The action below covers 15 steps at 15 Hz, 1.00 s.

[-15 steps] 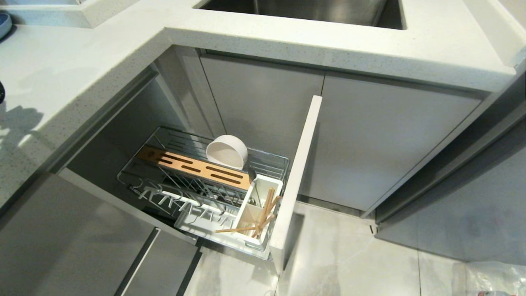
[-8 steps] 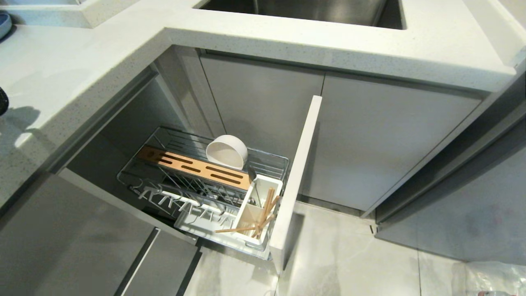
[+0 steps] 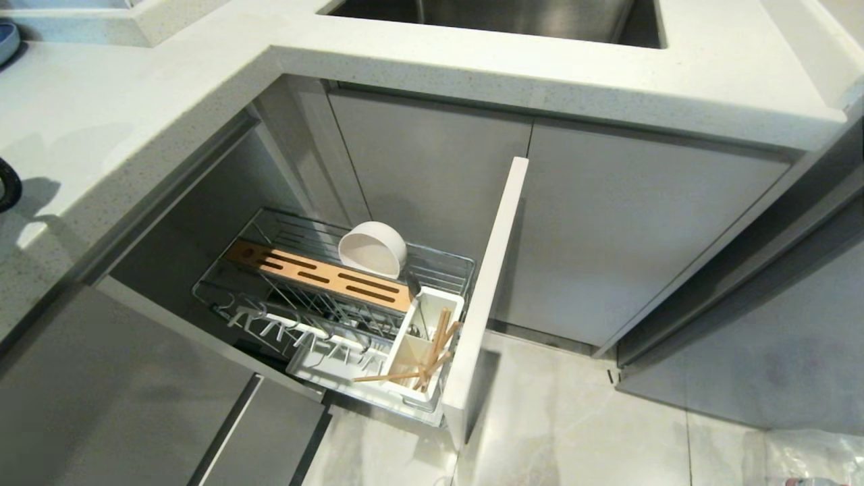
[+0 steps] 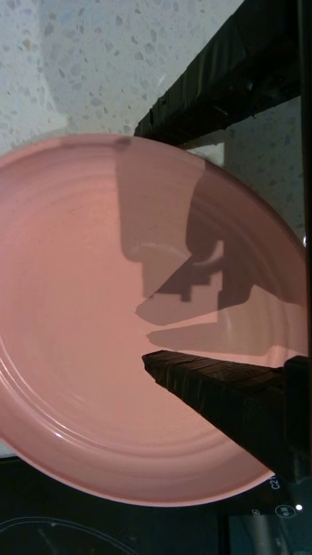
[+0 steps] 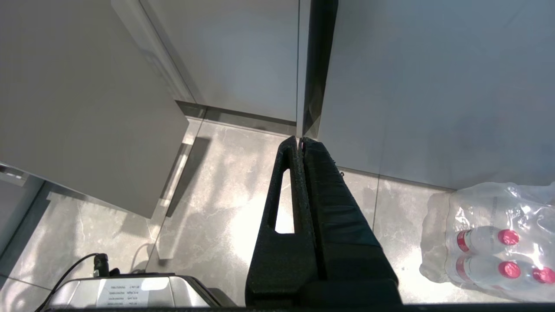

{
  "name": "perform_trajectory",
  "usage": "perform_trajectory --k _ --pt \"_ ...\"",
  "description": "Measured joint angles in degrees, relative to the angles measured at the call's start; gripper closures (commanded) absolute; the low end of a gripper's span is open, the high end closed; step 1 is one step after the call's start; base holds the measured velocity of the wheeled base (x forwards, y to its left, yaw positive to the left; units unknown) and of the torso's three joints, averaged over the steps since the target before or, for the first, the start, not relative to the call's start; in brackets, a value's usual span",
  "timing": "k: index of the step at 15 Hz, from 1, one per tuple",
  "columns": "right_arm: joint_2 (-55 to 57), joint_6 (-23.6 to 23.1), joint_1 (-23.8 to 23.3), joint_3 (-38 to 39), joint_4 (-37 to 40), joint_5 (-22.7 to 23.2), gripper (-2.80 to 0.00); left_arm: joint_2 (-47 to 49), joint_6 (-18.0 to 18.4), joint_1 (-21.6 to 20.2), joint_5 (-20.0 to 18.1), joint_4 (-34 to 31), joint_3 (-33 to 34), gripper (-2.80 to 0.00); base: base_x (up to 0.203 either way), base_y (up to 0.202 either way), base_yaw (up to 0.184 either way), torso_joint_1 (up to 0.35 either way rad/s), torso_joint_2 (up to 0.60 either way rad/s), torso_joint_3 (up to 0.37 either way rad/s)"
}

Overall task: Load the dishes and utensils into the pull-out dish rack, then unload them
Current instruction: Pick up the plate and place it in the cupboard

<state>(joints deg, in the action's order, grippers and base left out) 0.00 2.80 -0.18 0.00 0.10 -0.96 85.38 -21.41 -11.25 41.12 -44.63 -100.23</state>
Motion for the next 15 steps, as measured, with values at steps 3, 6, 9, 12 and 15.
perform_trajectory --k 3,6,9,12,15 --pt "0.00 0.00 0.00 0.00 0.00 0.00 0.00 -0.16 -0.71 -0.35 -0.34 -0.05 0.38 -2.80 0.000 0.000 0.000 0.000 0.00 0.000" --pt "0.00 0.00 0.00 0.00 0.00 0.00 0.00 -0.18 -0.86 -0.49 -0.46 0.02 0.68 0.00 0.000 0.000 0.000 0.000 0.00 0.000" --pt "0.00 -0.01 0.02 0.00 0.00 0.00 0.00 -0.18 -2.20 -0.50 -0.63 -0.02 0.82 0.00 0.000 0.000 0.000 0.000 0.00 0.000" --pt "0.00 -0.02 0.00 0.00 0.00 0.00 0.00 -0.30 -2.40 -0.49 -0.69 -0.13 1.13 0.00 0.000 0.000 0.000 0.000 0.00 0.000" --pt "0.00 0.00 0.02 0.00 0.01 0.00 0.00 -0.71 -2.94 -0.50 -0.60 0.19 1.58 0.00 0.000 0.000 0.000 0.000 0.00 0.000"
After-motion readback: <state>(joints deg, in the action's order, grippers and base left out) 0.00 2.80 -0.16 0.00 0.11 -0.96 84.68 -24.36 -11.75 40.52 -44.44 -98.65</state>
